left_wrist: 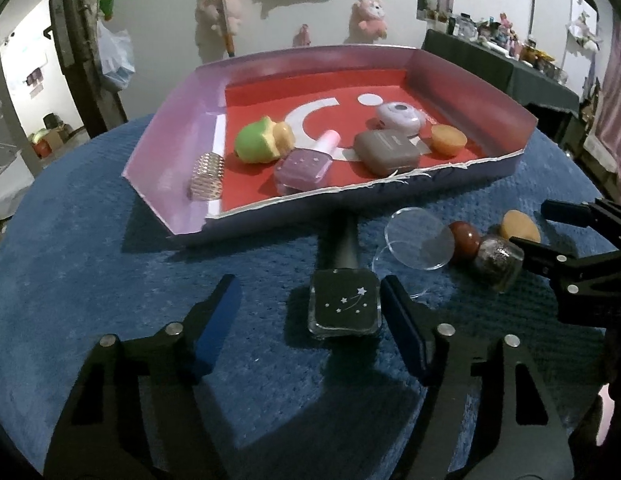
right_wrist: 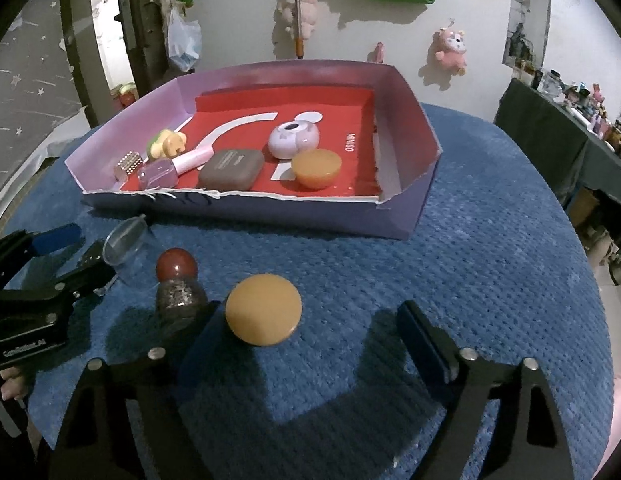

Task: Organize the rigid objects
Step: 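Grasp the black nail polish bottle with the left gripper while the right grasps a tan round sponge, then lift and carry the black nail polish and tan sponge over the box with both grippers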

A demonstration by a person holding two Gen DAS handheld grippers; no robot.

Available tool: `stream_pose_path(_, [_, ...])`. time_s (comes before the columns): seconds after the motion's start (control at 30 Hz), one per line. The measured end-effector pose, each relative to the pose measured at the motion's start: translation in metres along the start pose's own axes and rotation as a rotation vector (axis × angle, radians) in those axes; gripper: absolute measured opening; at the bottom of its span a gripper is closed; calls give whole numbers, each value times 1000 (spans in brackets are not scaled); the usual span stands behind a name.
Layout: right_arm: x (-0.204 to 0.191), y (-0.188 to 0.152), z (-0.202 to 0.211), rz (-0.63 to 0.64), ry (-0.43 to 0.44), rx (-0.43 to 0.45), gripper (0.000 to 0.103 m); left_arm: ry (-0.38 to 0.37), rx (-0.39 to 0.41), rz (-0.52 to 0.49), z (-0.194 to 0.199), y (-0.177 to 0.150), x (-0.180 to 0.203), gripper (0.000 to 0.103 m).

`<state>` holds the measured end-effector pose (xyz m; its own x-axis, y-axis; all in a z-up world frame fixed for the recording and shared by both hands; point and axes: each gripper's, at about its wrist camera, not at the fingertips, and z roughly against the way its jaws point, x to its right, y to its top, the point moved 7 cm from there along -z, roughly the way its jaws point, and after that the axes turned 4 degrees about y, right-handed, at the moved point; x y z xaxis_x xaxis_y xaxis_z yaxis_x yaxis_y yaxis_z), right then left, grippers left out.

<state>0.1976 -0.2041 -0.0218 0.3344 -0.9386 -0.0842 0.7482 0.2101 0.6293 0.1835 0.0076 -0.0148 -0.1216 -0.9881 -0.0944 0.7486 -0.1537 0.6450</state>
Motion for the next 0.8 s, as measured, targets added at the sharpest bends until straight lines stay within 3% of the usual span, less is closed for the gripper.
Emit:
stream_pose_path(0.2, [-4, -1, -3, 11, 26, -6, 74, -54, -25, 5, -7, -1, 5, 49])
stream_pose_path(0.3, [-7, 0, -3, 26, 34, -3, 64, -86, -20, 5, -6, 0, 7, 33])
stream_pose_path(0.37, [-13, 0, -2, 49, 45, 8, 42, -82, -15, -1, -4, -1, 9, 34])
stream_pose_path(0.4, [-16, 0, -1, 59, 52, 12, 40, -82, -13, -1, -4, -1, 9, 34])
stream_pose_path(0.8, [-17, 4, 21, 60, 43, 86, 40, -123, 47, 6, 24, 2, 13, 33])
